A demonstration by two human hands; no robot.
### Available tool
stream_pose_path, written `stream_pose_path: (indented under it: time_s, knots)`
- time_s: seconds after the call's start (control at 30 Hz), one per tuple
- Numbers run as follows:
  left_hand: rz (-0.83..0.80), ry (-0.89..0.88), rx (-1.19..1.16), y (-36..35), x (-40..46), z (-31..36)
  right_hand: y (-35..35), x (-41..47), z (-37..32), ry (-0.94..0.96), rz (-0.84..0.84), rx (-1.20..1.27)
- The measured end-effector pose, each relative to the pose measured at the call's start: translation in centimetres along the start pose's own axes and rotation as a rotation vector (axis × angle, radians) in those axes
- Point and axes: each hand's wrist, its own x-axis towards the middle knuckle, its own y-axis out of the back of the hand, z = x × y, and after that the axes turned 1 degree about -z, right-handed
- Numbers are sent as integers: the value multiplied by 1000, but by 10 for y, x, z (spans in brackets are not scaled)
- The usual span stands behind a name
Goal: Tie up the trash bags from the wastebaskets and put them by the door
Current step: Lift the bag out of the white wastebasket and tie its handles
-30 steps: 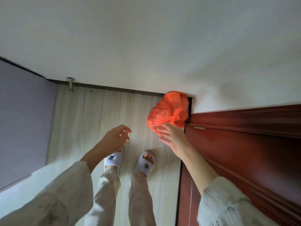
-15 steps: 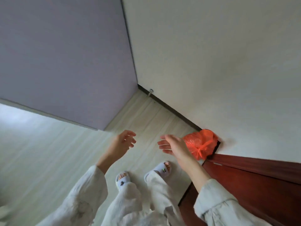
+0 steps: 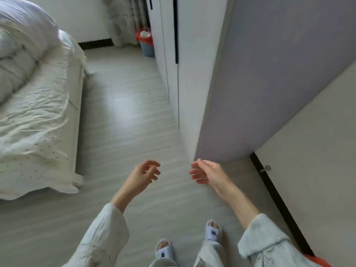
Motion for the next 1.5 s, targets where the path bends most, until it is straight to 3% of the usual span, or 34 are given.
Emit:
stream_pose_path:
  time_s: [0.2,0.77,1.3,1.5]
  knots:
    - [223,-8,-57,123,32,-8,-94,65,-73,40,-175,-154]
    - [377,78,-166,337,289,62,-250,379,-331,119,-346,-351]
    - [443,28,-149,644,626,138,-410,704,-587,169,-306,-331]
    - [348,17,-132,716,761,178,-440,826,-673,160,-246,-293]
